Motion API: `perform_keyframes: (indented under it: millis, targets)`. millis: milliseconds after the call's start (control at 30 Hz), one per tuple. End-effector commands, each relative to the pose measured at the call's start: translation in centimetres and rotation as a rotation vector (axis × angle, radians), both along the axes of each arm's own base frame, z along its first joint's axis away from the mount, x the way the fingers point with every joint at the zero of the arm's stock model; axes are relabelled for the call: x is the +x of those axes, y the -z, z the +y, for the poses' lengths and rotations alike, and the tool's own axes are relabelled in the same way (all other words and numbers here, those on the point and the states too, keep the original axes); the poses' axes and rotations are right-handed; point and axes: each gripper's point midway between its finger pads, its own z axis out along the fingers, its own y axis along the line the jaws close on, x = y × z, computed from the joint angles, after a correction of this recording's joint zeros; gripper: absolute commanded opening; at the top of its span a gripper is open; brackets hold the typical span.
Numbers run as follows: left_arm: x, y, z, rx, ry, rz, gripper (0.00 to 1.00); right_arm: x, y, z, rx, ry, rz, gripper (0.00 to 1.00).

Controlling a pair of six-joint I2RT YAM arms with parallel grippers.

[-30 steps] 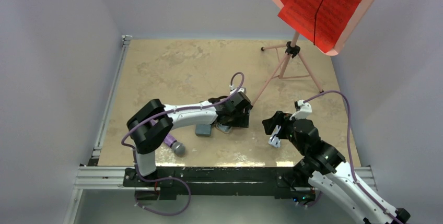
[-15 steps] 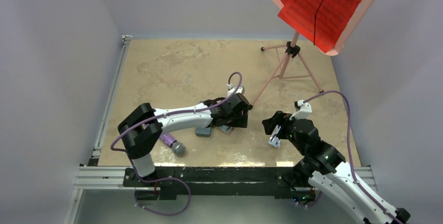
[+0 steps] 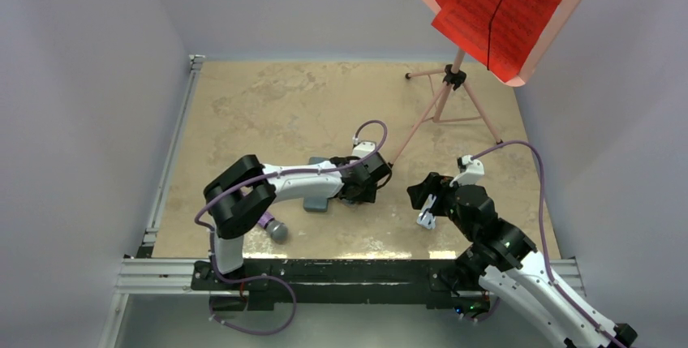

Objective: Organize the sunglasses
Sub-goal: Smooth out the folded cleaning cloth on the sunglasses case.

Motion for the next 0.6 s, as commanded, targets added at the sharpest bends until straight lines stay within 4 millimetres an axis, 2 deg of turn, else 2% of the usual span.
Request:
perform_keyframes:
  millis: [0, 300, 567]
  targets:
    - [-0.2, -1.7, -1.5, -0.024, 0.024, -0.053, 0.61, 0.4, -0.1, 0.0, 0.004, 0.015, -0.011, 0.88]
    - [-1.1, -1.3, -1.2, 0.038, 0.008, -0.049, 0.59, 0.4, -0.1, 0.0, 0.006, 0.016, -0.011, 0.88]
    - [-1.3, -1.0, -2.1, 0.027, 0.019, -0.040, 0.41, 0.3, -0.2, -0.1, 0.011, 0.017, -0.014, 0.88]
